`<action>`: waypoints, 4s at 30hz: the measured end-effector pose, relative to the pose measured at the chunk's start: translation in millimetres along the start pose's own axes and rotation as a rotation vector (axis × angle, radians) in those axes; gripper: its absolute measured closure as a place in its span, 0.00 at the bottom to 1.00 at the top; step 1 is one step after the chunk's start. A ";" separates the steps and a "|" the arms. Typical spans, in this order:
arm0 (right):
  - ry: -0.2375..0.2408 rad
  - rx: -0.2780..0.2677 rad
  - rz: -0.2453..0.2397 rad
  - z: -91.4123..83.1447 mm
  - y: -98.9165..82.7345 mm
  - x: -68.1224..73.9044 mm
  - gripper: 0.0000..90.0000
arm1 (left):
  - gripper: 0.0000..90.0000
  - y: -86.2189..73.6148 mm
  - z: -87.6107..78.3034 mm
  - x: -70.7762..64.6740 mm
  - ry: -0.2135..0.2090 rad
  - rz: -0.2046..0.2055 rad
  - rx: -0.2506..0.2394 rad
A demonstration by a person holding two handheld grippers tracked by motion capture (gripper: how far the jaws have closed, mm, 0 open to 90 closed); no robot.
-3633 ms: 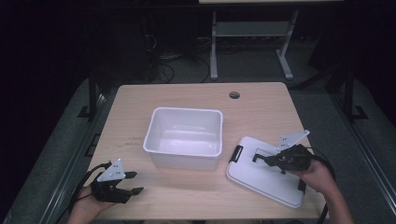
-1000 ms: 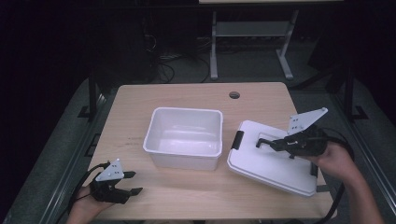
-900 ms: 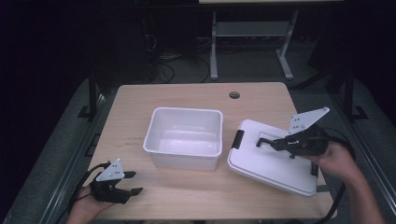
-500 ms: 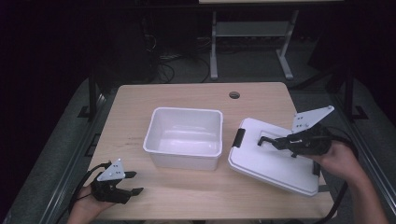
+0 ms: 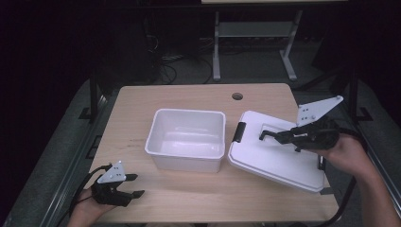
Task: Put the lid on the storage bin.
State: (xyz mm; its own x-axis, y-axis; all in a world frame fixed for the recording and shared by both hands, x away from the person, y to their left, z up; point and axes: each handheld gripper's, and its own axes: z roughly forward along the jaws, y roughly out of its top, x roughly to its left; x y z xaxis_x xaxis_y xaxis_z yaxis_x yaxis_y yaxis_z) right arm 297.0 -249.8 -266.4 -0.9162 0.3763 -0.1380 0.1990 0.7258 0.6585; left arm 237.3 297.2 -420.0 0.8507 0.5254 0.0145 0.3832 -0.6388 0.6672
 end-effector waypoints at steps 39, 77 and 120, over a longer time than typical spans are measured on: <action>0.059 -0.010 -0.095 23.1 79.0 -7.3 0.93 | 0.41 -2.4 -8.3 2.4 0.007 -0.024 -0.038; 0.155 -0.017 -0.167 85.2 151.4 -8.7 0.93 | 0.40 -3.4 -9.5 1.9 0.018 -0.016 -0.037; 0.231 0.019 -0.170 170.7 186.4 -13.1 0.93 | 0.37 -4.9 -10.5 1.8 0.031 -0.031 -0.043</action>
State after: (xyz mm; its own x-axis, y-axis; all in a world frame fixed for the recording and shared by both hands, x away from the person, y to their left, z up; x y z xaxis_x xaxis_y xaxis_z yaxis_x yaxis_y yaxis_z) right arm 405.4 -21.2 -268.1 -0.9915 0.1088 -0.0716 0.0403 0.7788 0.6260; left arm 233.3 307.2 -415.4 0.8269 0.5621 0.0158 0.3926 -0.5972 0.6994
